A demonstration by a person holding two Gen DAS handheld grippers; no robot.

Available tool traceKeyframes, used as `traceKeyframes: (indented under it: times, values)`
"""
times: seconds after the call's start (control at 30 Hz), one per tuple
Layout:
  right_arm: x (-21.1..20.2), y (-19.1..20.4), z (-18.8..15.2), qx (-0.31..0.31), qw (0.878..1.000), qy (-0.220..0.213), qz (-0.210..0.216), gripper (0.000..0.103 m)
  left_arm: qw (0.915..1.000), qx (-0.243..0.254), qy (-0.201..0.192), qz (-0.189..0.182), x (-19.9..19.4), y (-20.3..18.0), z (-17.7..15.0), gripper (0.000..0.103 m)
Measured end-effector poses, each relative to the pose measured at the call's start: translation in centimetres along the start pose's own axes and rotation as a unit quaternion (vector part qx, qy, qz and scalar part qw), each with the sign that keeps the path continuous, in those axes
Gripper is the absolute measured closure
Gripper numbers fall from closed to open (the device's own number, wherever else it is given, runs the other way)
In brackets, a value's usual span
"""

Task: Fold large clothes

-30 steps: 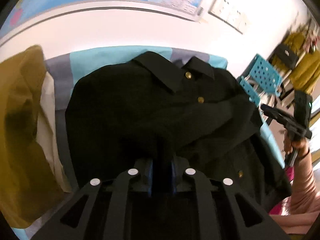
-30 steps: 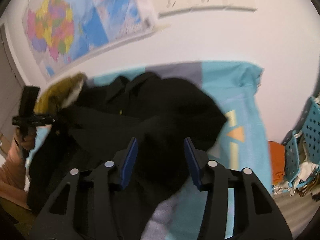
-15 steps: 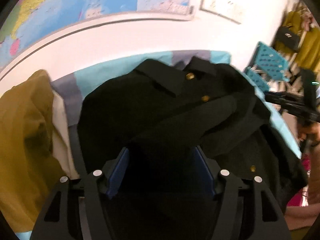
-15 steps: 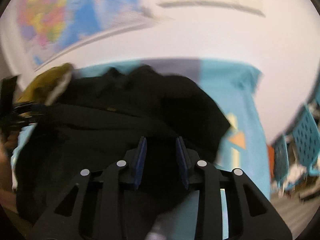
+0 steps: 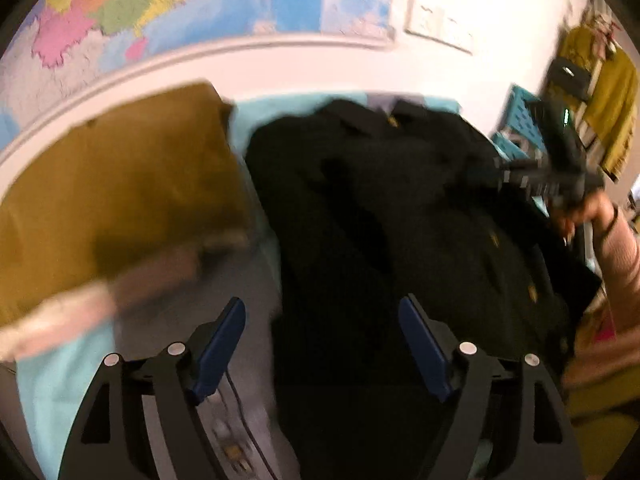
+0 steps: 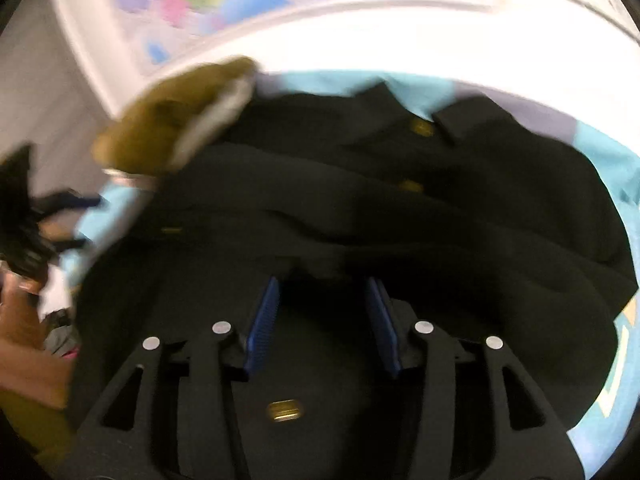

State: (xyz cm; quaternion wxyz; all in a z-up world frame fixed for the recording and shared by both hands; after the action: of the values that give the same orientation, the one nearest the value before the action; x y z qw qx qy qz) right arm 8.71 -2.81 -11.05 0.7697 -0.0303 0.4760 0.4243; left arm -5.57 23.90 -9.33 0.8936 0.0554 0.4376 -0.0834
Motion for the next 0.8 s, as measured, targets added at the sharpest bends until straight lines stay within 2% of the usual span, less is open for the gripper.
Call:
traceKeyframes:
  times: [0.13, 0.17, 0.2, 0.27, 0.3, 0.33, 0.37, 0.43, 0.5, 0.6, 0.7, 0.73, 0.8]
  values:
    - [-1.0, 5.1, -1.5, -0.036, 0.997, 0.002, 0.062, 0.052, 0.9989, 0.017, 0.001, -0.044, 0.6, -2.6, -1.8, 0.027]
    - [-1.0, 7.0, -1.8, -0.05, 0.996, 0.008, 0.079, 0.051, 0.9984, 0.02, 0.002, -0.053, 0.8, -3.2, -2.0, 0.028]
    - [-0.8, 9.0, -2.6, -0.068, 0.992, 0.017, 0.101, 0.051, 0.9982, 0.022, 0.002, -0.056, 1.0, -3.3, -2.2, 0.033]
    - [-0.4, 11.8, -3.7, -0.091, 0.987, 0.029, 0.128, 0.051, 0.9976, 0.015, 0.01, -0.068, 1.8, -3.2, -2.5, 0.058]
    - [-0.1, 13.3, -4.0, -0.1, 0.984, 0.036, 0.14, 0.051, 0.9981, 0.009, 0.017, -0.059, 2.0, -2.9, -2.9, 0.079]
    - [0.0, 14.8, -4.9, -0.11, 0.981, 0.044, 0.156, 0.051, 0.9984, 0.0, 0.019, -0.053, 2.1, -2.3, -3.0, 0.095]
    - [0.3, 16.3, -5.5, -0.12, 0.977, 0.051, 0.17, 0.051, 0.9978, -0.024, 0.014, -0.061, 1.8, -1.3, -3.1, 0.098]
    - [0.9, 18.5, -6.2, -0.133, 0.972, 0.06, 0.187, 0.047, 0.9951, -0.06, -0.003, -0.078, 0.7, 0.4, -3.0, 0.099]
    - [1.8, 20.6, -6.7, -0.141, 0.968, 0.062, 0.198, 0.036, 0.9917, -0.087, -0.035, -0.088, -1.2, 2.4, -2.5, 0.099]
    - [3.9, 23.2, -7.3, -0.155, 0.966, 0.061, 0.199, 0.029, 0.9878, -0.098, -0.059, -0.105, -3.3, 3.8, -1.3, 0.099]
    - [6.5, 24.8, -7.5, -0.156, 0.968, 0.062, 0.185, 0.029, 0.9851, -0.095, -0.062, -0.129, -3.6, 4.0, 0.2, 0.099]
    - [7.5, 25.5, -7.4, -0.162, 0.968, 0.061, 0.18, 0.034, 0.9847, -0.093, -0.061, -0.134, -3.6, 3.9, 0.5, 0.099]
    - [8.3, 26.3, -7.3, -0.175, 0.97, 0.051, 0.162, 0.09, 0.9867, -0.083, -0.054, -0.128, -3.5, 3.9, 1.4, 0.099]
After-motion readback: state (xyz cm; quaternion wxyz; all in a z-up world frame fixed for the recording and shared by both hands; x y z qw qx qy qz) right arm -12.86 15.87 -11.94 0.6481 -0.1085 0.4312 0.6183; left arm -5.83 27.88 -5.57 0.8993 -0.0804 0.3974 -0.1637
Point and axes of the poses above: each gripper's, at about its wrist camera, not at the fingertips, and x roughly the way its jaws point, y to its left, z to its top, the point moved 5 cm from there along x, roughly the way its jaws point, and after that the axes turned 11 degrees about x, right-handed, at the moved point
